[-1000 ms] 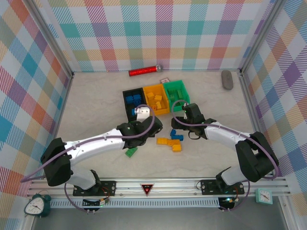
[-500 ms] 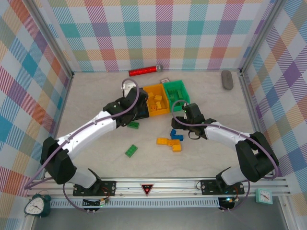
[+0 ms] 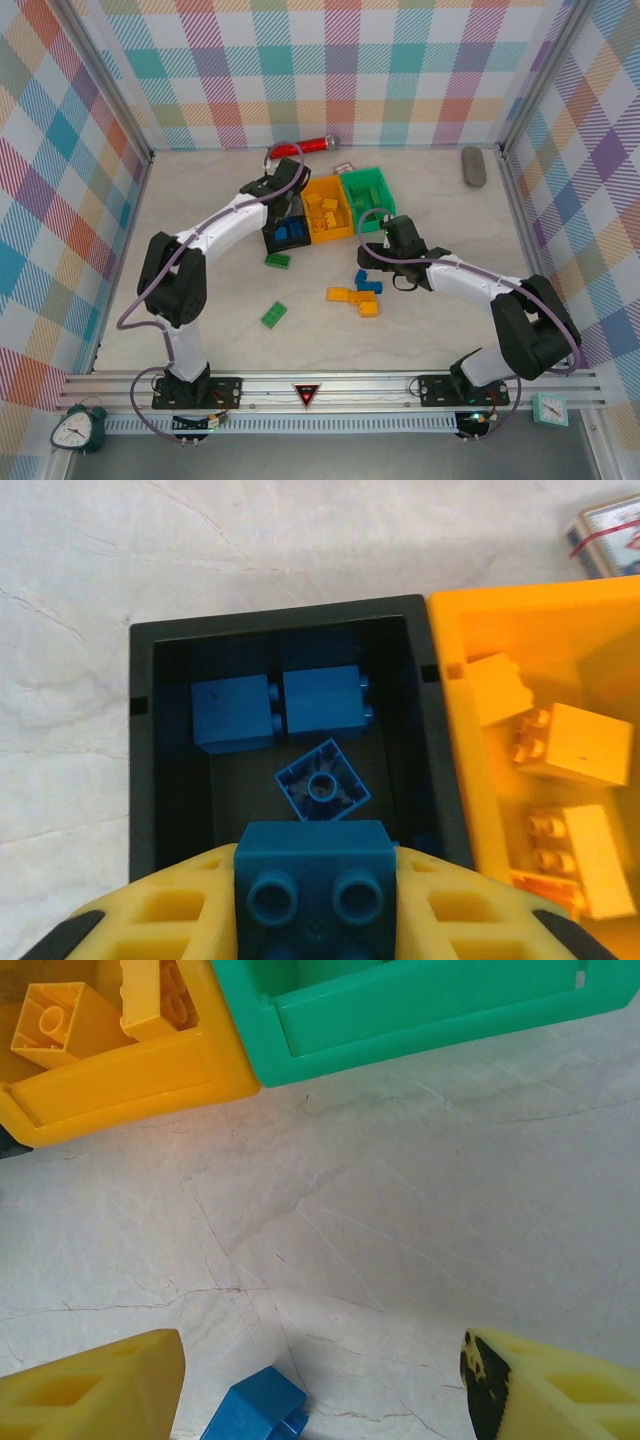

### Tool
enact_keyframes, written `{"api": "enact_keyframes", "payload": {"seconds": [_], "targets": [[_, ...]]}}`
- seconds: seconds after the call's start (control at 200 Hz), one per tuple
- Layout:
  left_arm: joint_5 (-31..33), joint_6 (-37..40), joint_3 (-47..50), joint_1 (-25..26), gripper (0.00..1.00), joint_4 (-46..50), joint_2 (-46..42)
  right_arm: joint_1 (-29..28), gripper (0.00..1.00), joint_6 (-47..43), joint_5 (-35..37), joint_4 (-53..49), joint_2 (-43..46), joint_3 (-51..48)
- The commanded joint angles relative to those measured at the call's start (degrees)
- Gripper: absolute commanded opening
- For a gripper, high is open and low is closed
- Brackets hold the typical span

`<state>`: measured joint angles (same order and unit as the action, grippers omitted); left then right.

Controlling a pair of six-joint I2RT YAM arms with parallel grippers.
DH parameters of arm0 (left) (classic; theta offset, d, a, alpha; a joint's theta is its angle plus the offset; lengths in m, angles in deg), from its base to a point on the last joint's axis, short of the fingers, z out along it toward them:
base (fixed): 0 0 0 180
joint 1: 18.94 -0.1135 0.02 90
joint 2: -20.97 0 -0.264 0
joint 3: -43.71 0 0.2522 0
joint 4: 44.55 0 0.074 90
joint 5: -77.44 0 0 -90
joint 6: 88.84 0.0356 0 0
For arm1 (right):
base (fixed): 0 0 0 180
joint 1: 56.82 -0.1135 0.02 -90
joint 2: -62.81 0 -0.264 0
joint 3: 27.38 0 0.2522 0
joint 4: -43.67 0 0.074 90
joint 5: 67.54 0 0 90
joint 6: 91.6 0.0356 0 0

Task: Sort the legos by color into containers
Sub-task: Place the lego in the container, then pick up the lego from the center of the table.

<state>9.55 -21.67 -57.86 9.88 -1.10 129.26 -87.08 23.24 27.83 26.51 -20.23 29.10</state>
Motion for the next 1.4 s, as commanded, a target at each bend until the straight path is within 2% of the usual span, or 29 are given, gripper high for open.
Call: {"api": "enact_keyframes", "payload": {"seconds": [0.0,0.15,0.285,0.33,0.355,0.385,0.62,0.79,0.95,1.03,1.185,1.395], "targets": [[-2.8,0.9,-4.6,-2.1,0.13,0.5,3.0,0.4,0.73,0.3,-0.5,1.4,1.4,-1.1],[-8.0,0.7,-4.4,-3.0,0.34,1.1,3.1,0.4,0.73,0.3,-0.1,1.2,1.7,-1.2],[-10.4,0.2,1.3,-2.9,0.57,-2.6,-2.3,0.4,0.74,0.6,-0.9,1.8,1.4,-1.4],[-10.4,-0.5,3.7,-2.5,0.6,-3.7,-4.6,0.4,0.73,0.6,-1.0,1.8,0.9,-1.1],[-10.4,-0.7,5.3,-2.3,0.67,-4.5,-6.0,0.4,0.74,0.6,-1.2,1.8,0.6,-1.0],[-10.4,-0.7,7.2,-1.8,0.69,-5.5,-7.6,0.4,0.74,0.7,-1.4,1.6,0.4,-0.8],[-13.2,0.0,19.4,5.8,0.69,-11.5,-16.4,0.4,0.74,0.8,-1.7,2.0,-0.1,-0.8],[-12.8,1.0,22.9,13.5,0.68,-13.3,-18.4,0.4,0.74,1.0,-1.9,2.3,-0.1,-0.9],[-14.3,0.5,24.8,19.3,0.66,-18.9,-18.3,0.4,0.74,0.9,-1.5,1.8,-0.6,-0.4],[-12.9,-0.1,26.8,22.0,0.65,-22.1,-18.2,1.9,0.74,2.1,-4.0,2.1,-1.1,-0.5],[-14.1,-1.7,28.4,24.2,0.63,-26.4,-16.0,5.7,0.74,4.3,-8.8,3.3,-2.4,-1.1],[-17.3,-2.9,26.6,25.1,0.61,-27.3,-10.8,7.5,0.74,4.6,-8.8,3.5,-1.1,-2.1]]}}
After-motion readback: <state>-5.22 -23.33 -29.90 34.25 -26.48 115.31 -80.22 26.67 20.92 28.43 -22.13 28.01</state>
